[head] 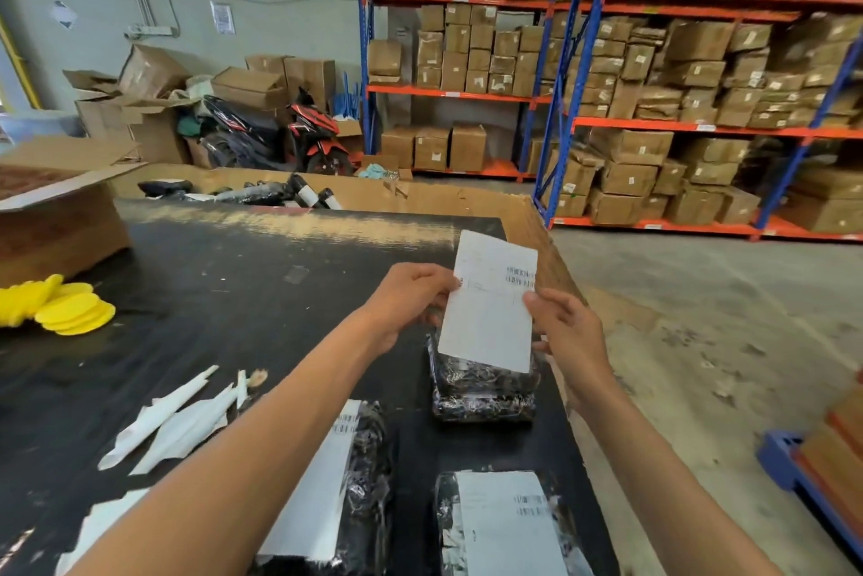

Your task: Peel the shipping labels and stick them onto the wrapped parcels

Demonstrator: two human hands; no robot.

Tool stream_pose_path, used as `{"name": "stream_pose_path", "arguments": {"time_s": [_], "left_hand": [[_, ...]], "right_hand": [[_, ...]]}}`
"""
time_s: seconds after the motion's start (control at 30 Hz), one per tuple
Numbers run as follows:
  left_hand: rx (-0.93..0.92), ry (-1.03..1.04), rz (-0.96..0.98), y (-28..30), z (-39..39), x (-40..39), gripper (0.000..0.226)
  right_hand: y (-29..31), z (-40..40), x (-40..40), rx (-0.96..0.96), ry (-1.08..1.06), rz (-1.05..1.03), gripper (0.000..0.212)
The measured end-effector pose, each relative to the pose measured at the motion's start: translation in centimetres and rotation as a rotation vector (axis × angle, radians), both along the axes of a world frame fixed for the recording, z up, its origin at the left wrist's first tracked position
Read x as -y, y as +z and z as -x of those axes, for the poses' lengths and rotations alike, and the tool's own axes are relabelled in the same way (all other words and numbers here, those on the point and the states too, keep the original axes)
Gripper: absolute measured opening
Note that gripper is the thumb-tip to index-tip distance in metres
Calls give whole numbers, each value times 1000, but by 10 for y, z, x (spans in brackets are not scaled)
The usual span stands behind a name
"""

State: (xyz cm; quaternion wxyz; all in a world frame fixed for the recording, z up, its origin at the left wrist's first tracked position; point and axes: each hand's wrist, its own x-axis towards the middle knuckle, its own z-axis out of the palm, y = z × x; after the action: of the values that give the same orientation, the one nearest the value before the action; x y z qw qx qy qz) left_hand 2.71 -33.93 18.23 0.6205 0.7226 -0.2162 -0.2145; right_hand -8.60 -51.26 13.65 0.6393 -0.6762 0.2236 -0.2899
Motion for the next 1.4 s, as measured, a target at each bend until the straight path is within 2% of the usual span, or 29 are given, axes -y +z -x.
{"name": "stream_pose_path", "arguments": {"time_s": [0.07, 0.2, 0.5, 0.6, 0.93, 1.03, 1.2, 1.3, 1.4], "left_hand": [[10, 2, -2, 0, -5, 10, 20], [-12, 49, -42, -9, -20, 26, 17], [-137, 132, -206, -43, -47, 51, 9], [-150, 162, -277, -57, -56, 61, 9], [-133, 193, -404, -84, -68, 77, 14], [-113, 200, -407, -88, -70, 78, 17], [-54, 195, -440, -90, -71, 78, 17], [50, 192, -515, -90, -70, 81, 11], [117, 200, -574, -88, -69, 82, 27]], "right_hand": [[-5, -7, 15, -23, 12, -57, 31], [-7, -20, 29, 16, 14, -73, 1], [-26, -63, 68, -238, 98, -72, 6], [-39, -74, 76, -314, 116, -42, 2], [-64, -91, 84, -351, 73, 21, 2], [-68, -93, 84, -348, 50, 73, 14], [-70, -93, 82, -355, 29, 193, 22], [-67, -93, 80, -371, 13, 340, 20], [-67, -95, 77, -377, -10, 506, 6]]}}
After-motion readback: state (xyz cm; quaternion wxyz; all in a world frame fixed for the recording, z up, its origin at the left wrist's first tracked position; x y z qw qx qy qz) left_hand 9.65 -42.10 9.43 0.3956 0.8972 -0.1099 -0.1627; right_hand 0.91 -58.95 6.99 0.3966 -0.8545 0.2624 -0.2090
